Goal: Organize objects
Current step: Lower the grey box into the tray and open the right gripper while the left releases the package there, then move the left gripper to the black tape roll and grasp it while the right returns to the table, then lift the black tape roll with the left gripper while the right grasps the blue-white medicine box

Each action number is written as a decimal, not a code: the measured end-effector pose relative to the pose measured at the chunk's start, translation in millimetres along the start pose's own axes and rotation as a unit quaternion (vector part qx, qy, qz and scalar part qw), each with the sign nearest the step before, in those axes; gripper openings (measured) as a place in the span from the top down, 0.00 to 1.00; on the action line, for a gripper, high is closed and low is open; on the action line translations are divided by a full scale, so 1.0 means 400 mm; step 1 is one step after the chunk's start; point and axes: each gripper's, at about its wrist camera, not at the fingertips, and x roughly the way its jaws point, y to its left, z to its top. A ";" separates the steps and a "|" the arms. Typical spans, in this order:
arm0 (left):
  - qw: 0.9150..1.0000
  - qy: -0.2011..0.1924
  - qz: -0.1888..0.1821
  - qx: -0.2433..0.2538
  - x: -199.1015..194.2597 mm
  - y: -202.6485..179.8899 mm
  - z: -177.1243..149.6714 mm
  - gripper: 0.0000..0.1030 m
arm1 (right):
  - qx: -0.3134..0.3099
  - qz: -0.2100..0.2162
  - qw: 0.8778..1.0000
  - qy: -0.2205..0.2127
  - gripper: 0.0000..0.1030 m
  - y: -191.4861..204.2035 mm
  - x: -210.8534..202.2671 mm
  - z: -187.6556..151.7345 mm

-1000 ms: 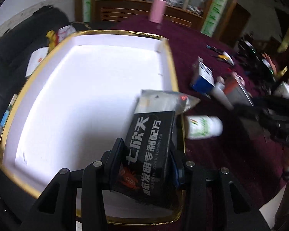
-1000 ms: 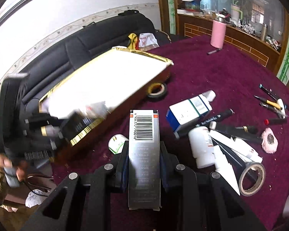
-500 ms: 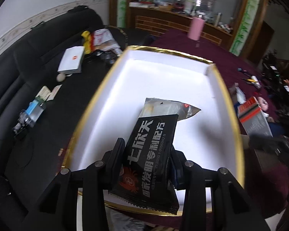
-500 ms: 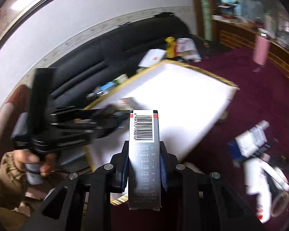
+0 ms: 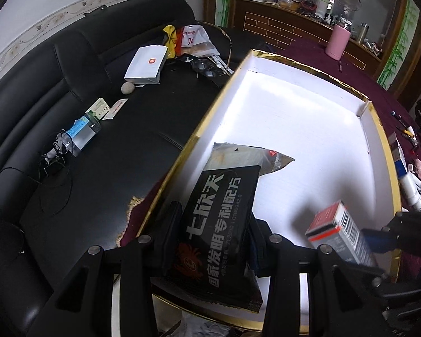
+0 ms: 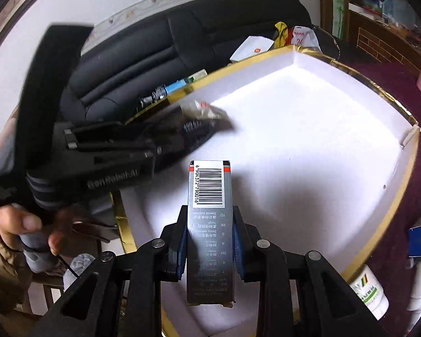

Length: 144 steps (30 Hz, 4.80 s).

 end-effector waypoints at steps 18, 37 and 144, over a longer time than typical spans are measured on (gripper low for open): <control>0.999 -0.046 -0.004 0.014 -0.045 -0.065 0.018 0.54 | 0.039 -0.014 0.994 -0.105 0.34 -0.076 -0.189 -0.025; 0.984 -0.071 -0.090 0.138 -0.098 -0.346 -0.012 0.39 | 0.207 -0.099 0.963 -0.141 0.12 -0.464 -0.354 -0.137; 0.971 -0.065 -0.188 0.136 -0.151 -0.606 0.049 0.89 | 0.285 -0.129 0.936 -0.158 0.36 -0.552 -0.549 -0.374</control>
